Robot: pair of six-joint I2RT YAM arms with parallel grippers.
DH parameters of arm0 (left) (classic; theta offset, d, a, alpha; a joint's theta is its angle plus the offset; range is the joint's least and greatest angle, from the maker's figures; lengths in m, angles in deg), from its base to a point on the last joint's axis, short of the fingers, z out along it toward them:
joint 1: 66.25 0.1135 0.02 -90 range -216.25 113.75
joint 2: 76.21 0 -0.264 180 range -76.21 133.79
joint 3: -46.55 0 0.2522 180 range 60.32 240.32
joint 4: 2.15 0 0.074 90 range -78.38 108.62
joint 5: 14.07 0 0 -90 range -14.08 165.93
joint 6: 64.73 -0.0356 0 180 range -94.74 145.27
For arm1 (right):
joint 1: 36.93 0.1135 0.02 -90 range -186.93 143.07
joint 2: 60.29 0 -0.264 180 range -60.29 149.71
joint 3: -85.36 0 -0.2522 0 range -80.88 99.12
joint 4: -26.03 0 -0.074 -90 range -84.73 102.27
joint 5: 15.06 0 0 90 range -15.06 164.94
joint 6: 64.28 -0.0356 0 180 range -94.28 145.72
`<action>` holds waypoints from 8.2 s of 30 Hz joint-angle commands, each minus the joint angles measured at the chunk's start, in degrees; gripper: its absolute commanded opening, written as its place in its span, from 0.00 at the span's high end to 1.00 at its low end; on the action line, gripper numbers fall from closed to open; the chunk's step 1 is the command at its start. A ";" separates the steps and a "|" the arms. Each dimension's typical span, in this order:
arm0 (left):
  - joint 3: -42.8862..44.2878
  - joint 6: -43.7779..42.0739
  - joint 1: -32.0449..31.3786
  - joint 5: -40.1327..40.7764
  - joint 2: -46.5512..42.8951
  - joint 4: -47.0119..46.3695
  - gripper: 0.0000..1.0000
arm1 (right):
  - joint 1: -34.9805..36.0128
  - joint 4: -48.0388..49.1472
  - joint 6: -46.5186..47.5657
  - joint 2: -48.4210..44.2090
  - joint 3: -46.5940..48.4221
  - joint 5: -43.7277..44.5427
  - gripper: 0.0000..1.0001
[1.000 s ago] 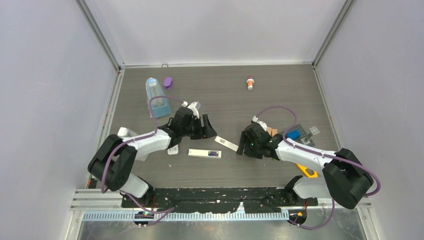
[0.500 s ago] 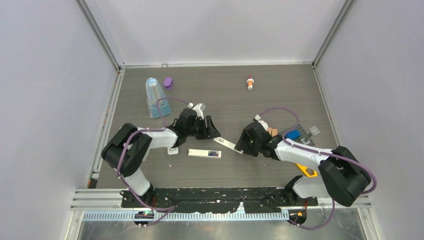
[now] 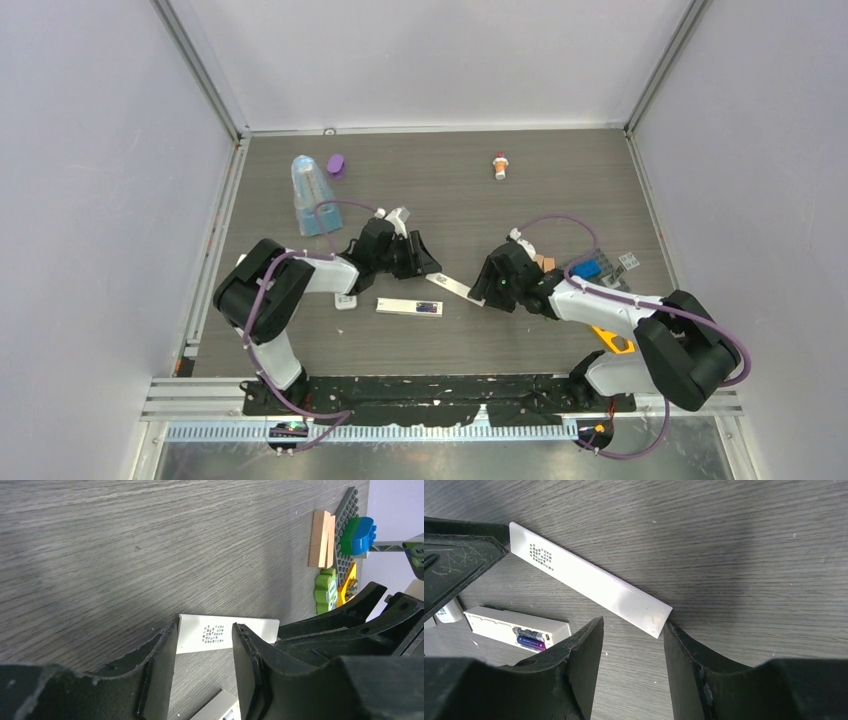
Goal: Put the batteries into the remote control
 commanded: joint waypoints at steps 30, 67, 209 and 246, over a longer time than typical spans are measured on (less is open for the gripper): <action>-5.96 -1.41 -2.74 -2.30 -20.65 15.43 0.63 | 0.91 -0.33 6.38 -3.55 2.82 -9.44 0.50; -12.25 8.06 -2.73 -7.35 -22.24 6.97 0.82 | 2.90 8.05 3.52 3.64 0.43 -12.52 0.50; -15.28 -9.21 20.66 -4.65 -56.10 44.10 0.28 | 9.02 50.35 -7.27 -2.91 -11.35 -18.17 0.95; -25.24 -3.02 20.64 -5.49 -45.85 23.15 0.46 | 9.30 61.72 -16.03 14.07 -11.35 -15.28 0.95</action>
